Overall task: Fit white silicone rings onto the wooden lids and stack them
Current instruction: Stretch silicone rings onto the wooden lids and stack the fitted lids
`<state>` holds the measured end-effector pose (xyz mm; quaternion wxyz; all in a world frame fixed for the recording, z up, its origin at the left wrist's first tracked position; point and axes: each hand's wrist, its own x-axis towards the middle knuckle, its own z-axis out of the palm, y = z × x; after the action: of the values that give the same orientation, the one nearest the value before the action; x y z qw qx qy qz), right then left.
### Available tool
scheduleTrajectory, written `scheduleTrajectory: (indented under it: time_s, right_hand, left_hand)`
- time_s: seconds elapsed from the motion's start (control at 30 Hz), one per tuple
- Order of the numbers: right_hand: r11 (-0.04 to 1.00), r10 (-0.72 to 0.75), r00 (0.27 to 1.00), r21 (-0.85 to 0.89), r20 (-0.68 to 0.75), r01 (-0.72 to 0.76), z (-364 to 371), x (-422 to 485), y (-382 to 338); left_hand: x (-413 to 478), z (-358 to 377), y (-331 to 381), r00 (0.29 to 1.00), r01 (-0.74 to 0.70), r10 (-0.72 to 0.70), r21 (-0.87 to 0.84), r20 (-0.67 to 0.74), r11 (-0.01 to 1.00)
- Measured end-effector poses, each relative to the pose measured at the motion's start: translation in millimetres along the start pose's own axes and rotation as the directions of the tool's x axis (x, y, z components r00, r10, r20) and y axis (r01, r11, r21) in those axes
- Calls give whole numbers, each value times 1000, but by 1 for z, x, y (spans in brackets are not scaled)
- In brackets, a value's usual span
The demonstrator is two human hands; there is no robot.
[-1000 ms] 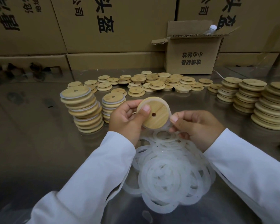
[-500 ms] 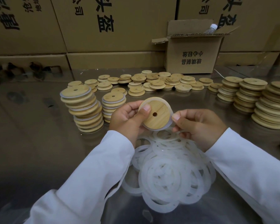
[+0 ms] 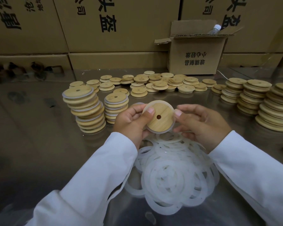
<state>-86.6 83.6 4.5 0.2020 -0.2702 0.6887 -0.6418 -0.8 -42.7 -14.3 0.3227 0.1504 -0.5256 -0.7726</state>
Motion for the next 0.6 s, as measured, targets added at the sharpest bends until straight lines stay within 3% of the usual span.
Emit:
scheduleTrajectory:
  time_s: [0.27, 0.37, 0.47, 0.6]
  right_hand:
    - [986, -69, 997, -150, 19, 71, -2, 5, -1]
    - [985, -68, 997, -158, -23, 64, 0, 16, -3]
    - [987, 39, 994, -154, -107, -55, 5, 42, -3]
    - [945, 293, 949, -112, -121, -306, 26, 95, -6]
  left_hand:
    - [0, 3, 1, 995, 93, -93, 4, -18, 996]
    - [2, 1, -2, 978, 119, -100, 95, -186, 988]
    - [7, -4, 0, 927, 112, -66, 104, -369, 988]
    - [12, -9, 3, 890, 163, -143, 9, -433, 987]
